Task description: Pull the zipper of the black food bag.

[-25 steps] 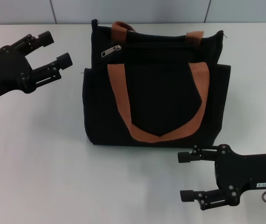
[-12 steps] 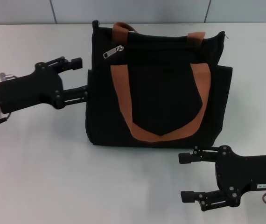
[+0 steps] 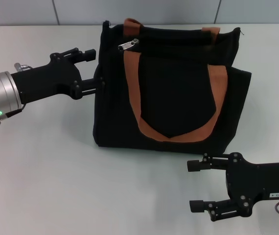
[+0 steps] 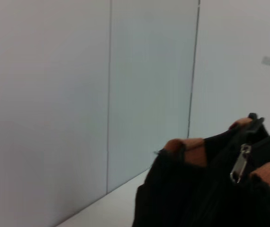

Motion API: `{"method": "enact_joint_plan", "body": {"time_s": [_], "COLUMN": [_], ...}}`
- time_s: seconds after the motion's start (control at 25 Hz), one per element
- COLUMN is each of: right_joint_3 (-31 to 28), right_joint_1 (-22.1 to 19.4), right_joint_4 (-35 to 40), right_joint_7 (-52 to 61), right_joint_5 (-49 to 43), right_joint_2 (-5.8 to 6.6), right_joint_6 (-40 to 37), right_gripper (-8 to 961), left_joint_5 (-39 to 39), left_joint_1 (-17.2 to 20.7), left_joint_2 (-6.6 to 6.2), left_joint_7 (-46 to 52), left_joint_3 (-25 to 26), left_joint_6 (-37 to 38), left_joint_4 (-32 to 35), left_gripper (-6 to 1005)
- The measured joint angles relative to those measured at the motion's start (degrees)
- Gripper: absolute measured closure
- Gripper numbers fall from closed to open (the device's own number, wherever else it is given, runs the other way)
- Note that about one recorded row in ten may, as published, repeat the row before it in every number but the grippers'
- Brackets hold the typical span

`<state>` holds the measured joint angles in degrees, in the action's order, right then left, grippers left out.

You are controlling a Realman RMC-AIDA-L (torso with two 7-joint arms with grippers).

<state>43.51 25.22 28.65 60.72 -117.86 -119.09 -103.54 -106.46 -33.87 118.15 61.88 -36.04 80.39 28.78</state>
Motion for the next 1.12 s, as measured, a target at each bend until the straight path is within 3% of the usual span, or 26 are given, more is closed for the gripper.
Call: {"method": "enact_joint_plan", "body": {"time_s": [0.28, 0.44, 0.68, 0.88, 1.04, 1.12], "right_joint_3": [0.0, 0.0, -0.01, 0.0, -0.01, 0.0], "right_joint_1": [0.0, -0.08, -0.09, -0.1, -0.16, -0.17], "right_joint_4": [-0.04, -0.46, -0.45, -0.44, -0.44, -0.44], "right_joint_7": [0.0, 0.0, 0.0, 0.0, 0.03, 0.07], "right_joint_5": [0.0, 0.0, 0.0, 0.0, 0.0, 0.0], "right_joint_2": [0.0, 0.0, 0.0, 0.0, 0.01, 0.0], "right_joint_6": [0.01, 0.0, -0.31, -0.5, -0.46, -0.43], "right_gripper": [118, 118, 118, 118, 118, 118], "left_joint_5": [-0.76, -0.47, 0.54, 0.27, 0.05, 0.06], "left_joint_1": [1.13, 3.73, 4.16, 2.83, 2.35, 2.34], "left_joint_2": [-1.07, -1.38, -0.77, -0.35, -0.2, -0.2], "left_joint_7": [-2.89, -5.51, -7.62, -7.55, -6.34, -6.28], "left_joint_3": [-0.27, 0.02, 4.86, 3.77, -2.39, -3.14], "left_joint_6": [4.91, 7.79, 3.92, 0.51, 2.49, 3.06], "left_joint_4": [0.44, 2.59, 3.04, 2.71, 2.98, 3.12], "left_gripper": [192, 394, 539, 538, 538, 538]}}
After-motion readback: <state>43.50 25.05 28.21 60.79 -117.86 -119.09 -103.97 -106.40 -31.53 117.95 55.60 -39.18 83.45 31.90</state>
